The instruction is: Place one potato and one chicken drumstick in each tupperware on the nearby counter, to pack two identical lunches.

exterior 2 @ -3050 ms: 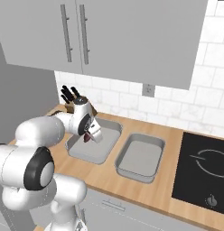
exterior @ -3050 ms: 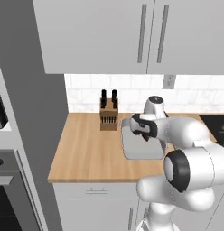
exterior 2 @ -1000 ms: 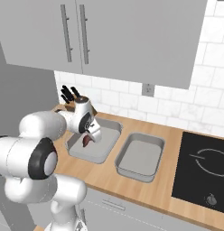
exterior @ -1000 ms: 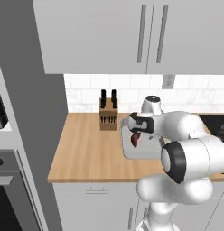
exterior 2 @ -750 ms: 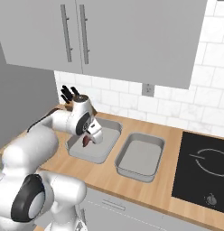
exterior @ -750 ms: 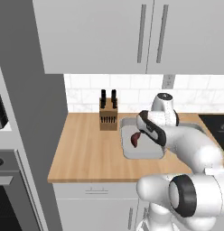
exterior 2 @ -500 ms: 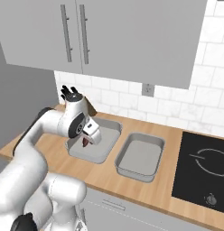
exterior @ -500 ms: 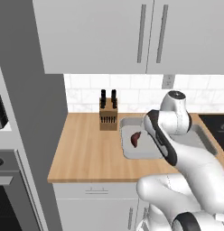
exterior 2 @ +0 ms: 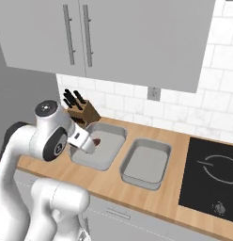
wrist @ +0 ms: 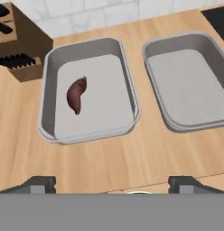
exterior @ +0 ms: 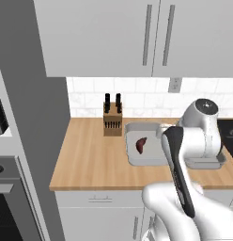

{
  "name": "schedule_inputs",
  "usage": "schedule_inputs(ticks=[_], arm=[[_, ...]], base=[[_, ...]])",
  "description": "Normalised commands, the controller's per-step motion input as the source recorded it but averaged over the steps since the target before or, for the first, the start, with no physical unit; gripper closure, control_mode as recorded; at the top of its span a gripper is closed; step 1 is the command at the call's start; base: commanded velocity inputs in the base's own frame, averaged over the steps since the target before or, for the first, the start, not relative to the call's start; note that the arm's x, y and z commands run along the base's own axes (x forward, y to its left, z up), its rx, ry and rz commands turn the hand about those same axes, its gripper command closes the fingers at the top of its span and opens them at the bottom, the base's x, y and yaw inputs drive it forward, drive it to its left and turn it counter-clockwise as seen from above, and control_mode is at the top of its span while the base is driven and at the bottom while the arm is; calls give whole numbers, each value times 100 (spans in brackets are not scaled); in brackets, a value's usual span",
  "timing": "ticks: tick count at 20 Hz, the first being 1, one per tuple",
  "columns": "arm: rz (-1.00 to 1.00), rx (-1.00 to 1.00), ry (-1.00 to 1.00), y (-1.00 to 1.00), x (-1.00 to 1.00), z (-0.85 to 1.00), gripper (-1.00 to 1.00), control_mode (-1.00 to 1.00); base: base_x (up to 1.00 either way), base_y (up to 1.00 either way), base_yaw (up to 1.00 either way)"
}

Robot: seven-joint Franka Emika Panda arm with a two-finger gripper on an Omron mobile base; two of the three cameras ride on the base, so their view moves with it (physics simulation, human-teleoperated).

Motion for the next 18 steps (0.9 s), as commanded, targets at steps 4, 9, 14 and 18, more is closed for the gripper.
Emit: schedule_inputs(ticks=[4, 9, 14, 18], arm=[[5, 0, -23, 0, -64, 87, -100, -100], [7, 0, -21, 0, -55, 59, -100, 100], [0, 0, 0, 0, 0, 0, -100, 100], [0, 0, 0, 0, 0, 0, -100, 100]], base=[[0, 0, 0], [-17, 0, 2], [-99, 33, 12], [-100, 82, 20]])
